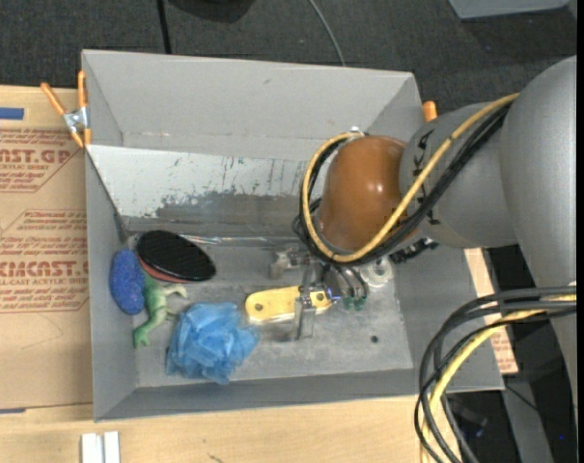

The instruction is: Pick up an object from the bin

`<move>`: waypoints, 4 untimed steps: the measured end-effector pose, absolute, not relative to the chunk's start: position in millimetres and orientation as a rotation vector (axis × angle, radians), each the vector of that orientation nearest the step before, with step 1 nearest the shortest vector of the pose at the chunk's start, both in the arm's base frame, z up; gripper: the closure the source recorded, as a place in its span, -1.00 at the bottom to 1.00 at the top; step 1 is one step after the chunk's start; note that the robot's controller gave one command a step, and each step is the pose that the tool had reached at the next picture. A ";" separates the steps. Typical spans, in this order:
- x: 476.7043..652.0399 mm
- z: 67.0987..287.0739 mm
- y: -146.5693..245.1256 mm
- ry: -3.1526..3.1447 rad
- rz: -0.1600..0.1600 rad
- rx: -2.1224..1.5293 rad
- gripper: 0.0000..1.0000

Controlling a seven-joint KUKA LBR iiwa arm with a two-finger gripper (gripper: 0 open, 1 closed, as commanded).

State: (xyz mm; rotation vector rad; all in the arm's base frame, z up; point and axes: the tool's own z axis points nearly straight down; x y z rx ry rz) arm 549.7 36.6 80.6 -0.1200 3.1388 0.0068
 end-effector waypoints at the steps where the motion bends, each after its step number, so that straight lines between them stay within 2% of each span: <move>1: 554.9 72.3 26.3 3.117 -0.001 0.311 1.00; 2: 555.0 72.3 26.2 3.117 0.000 0.311 1.00; 3: 580.4 70.4 12.0 3.113 0.000 0.304 -1.00; 4: 580.3 72.0 12.9 3.113 0.002 0.303 1.00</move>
Offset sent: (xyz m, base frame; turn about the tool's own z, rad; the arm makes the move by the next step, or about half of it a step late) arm 0.0000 0.0000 0.0000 0.0000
